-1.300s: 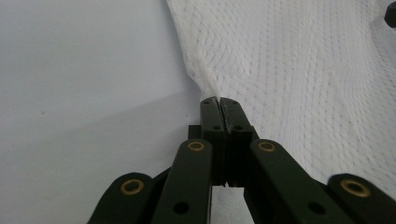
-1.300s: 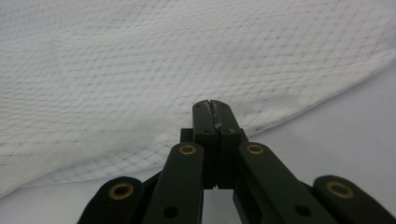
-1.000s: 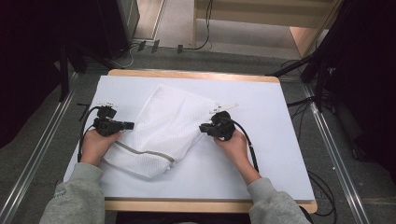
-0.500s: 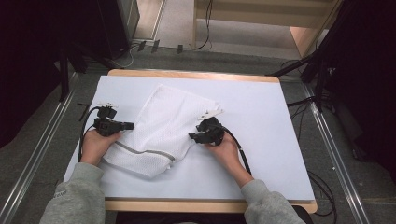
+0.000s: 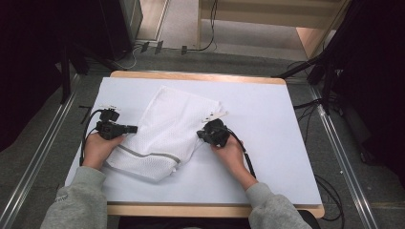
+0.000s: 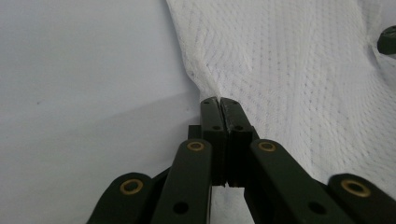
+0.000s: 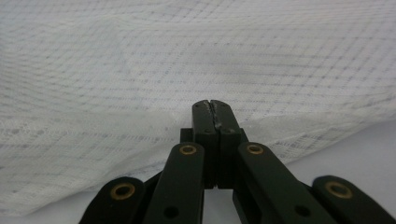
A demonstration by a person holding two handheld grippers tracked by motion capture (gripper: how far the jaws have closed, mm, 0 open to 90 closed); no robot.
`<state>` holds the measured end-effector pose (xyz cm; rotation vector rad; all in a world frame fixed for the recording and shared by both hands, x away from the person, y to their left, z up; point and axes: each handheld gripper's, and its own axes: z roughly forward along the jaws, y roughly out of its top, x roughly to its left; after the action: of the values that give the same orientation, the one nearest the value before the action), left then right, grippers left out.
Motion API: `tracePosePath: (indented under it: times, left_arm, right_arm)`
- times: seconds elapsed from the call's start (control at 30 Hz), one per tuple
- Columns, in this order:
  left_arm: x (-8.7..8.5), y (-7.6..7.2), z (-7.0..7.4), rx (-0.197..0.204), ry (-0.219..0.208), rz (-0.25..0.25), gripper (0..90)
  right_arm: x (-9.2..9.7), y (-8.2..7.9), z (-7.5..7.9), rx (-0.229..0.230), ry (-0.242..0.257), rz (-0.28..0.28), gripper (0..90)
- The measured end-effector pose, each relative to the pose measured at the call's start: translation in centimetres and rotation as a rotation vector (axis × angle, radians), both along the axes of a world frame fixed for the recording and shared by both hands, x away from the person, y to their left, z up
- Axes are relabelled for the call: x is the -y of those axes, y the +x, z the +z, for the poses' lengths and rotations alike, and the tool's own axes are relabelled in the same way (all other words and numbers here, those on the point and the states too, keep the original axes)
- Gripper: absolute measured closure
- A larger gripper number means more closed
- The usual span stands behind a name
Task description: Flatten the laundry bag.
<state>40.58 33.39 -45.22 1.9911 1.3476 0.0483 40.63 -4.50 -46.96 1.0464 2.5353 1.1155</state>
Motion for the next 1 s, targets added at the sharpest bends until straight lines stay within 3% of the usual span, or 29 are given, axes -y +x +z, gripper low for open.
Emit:
tracePosePath:
  times: [0.43,0.6,0.73,0.83,1.0]
  left_arm:
    - [1.1,-0.8,0.2,-0.011,-0.047,-0.049,90.0]
    - [1.7,-1.4,0.3,-0.007,-0.017,-0.061,90.0]
    - [1.2,-1.2,0.0,-0.011,-0.02,-0.027,90.0]
    - [1.1,-1.2,0.0,-0.011,-0.003,-0.012,90.0]
    - [0.5,-1.1,-0.1,-0.019,-0.014,0.007,89.8]
  right_arm:
    - [3.1,4.8,0.7,-0.035,0.016,-0.079,90.0]
    - [3.5,6.6,0.5,-0.033,0.024,-0.097,90.0]
    - [3.1,6.6,0.0,-0.05,0.024,-0.081,89.2]
    - [3.4,6.1,0.9,-0.059,0.043,-0.079,79.9]
    - [4.9,3.3,2.9,-0.033,0.08,-0.062,75.8]
